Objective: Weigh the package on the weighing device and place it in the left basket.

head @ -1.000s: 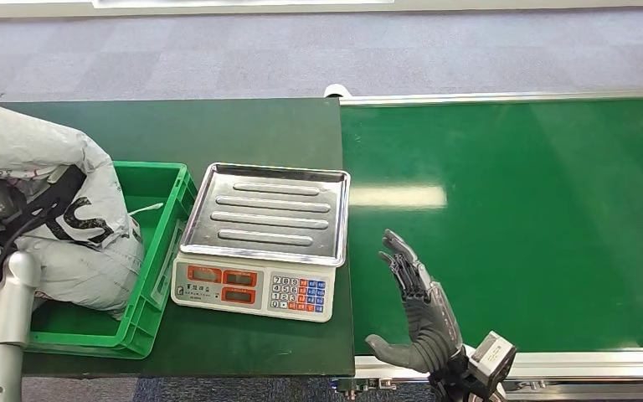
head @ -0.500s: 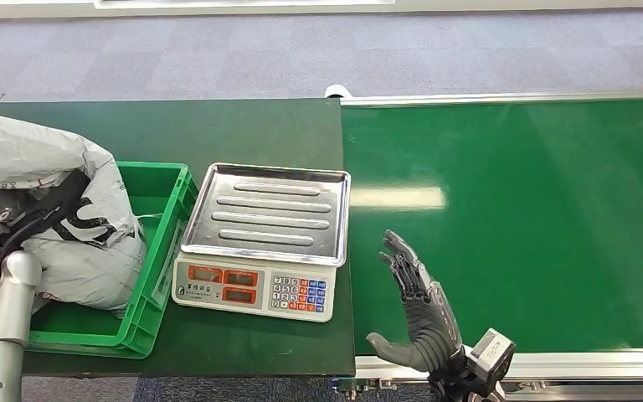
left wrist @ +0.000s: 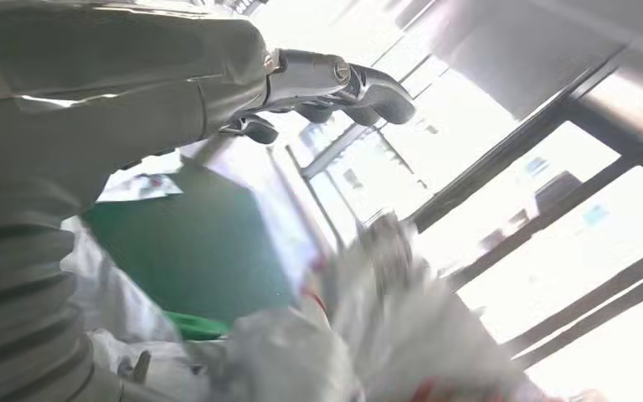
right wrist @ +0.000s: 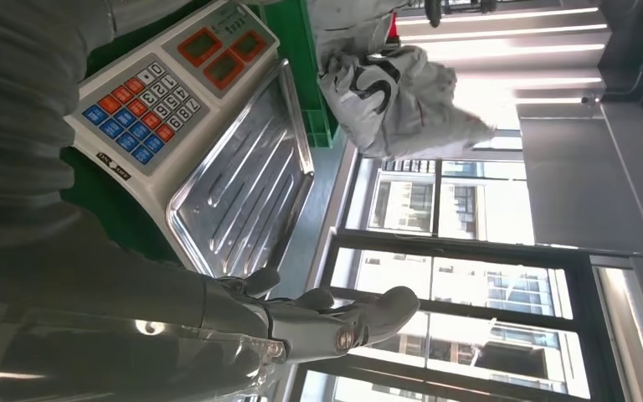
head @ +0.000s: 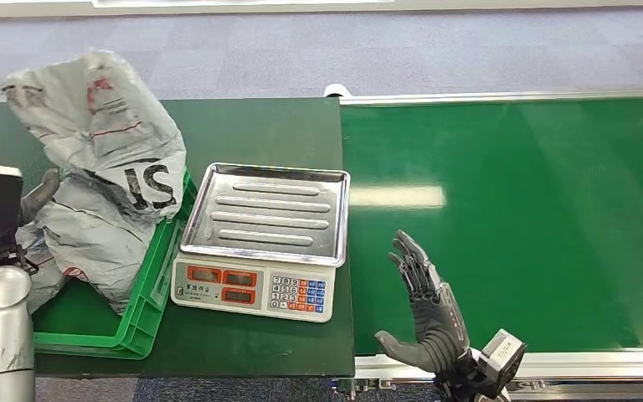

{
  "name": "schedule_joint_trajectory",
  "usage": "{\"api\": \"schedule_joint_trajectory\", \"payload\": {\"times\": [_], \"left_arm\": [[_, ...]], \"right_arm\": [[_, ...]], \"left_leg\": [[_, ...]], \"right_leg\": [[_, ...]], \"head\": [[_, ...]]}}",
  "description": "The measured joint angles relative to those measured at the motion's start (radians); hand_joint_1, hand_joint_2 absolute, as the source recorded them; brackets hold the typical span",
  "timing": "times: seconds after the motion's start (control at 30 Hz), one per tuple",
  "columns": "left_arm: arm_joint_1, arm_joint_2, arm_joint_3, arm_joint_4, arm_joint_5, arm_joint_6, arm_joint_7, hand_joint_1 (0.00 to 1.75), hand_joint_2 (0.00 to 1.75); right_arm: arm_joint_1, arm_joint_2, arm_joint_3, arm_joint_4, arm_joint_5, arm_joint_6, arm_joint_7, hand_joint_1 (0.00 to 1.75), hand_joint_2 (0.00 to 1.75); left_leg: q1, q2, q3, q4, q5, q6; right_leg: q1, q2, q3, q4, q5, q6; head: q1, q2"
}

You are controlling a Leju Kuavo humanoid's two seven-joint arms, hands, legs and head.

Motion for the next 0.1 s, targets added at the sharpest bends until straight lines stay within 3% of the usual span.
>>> {"api": "schedule_joint_trajectory", "payload": {"times": [0.1], "left_arm": [[0.026, -0.017, 0.002, -0.061, 0.068, 0.031, -0.047, 0.0, 1.75]], "right_arm": [[0.0, 0.0, -0.004, 0.001, -0.004, 0.0, -0.001, 0.0, 1.75]], "left_leg": [[0.0, 0.0, 0.0, 0.0, 0.0, 0.0]], "right_leg": [[0.0, 0.0, 0.0, 0.0, 0.0, 0.0]], "head": [[0.0, 0.0]]}}
